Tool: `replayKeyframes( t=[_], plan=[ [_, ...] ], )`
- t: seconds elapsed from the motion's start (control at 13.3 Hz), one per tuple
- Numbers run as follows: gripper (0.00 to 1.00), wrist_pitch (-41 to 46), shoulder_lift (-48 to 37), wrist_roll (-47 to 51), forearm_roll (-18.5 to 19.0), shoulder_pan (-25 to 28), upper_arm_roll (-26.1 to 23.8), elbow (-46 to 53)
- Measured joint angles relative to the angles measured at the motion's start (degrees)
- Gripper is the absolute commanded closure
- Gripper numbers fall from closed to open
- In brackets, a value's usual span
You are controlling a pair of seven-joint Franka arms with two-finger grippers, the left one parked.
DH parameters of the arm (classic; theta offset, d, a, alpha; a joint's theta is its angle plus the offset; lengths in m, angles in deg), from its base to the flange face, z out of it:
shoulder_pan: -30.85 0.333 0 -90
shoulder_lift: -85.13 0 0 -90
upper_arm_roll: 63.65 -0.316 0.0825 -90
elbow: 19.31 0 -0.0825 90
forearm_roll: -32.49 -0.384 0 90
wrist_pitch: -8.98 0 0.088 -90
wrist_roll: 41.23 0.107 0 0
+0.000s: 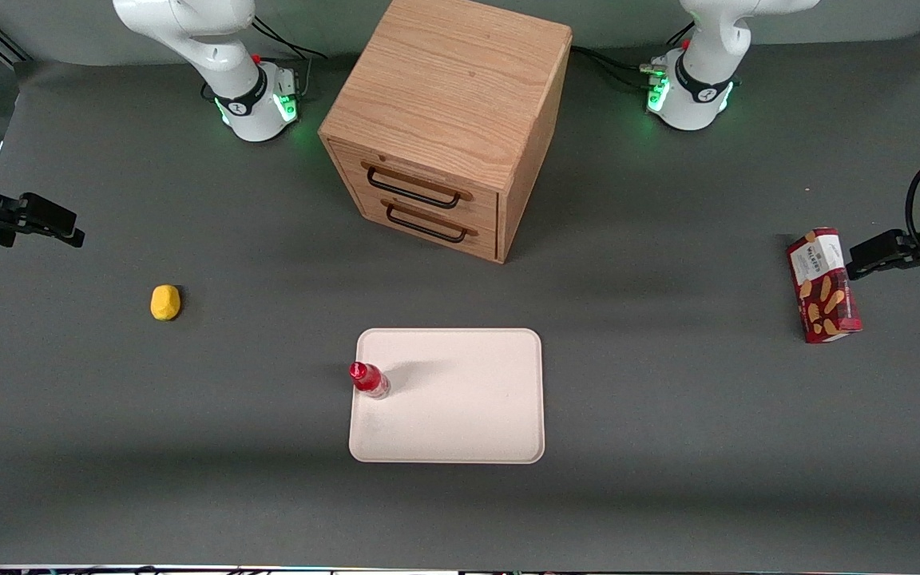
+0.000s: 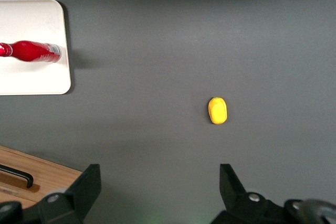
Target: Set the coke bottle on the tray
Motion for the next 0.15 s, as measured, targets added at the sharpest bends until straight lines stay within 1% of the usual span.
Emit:
replayKeyframes(
  t=[0.15],
  plan=[
    [0.0, 0.0, 0.0, -1.0, 0.0, 0.0, 0.0, 0.0]
  ],
)
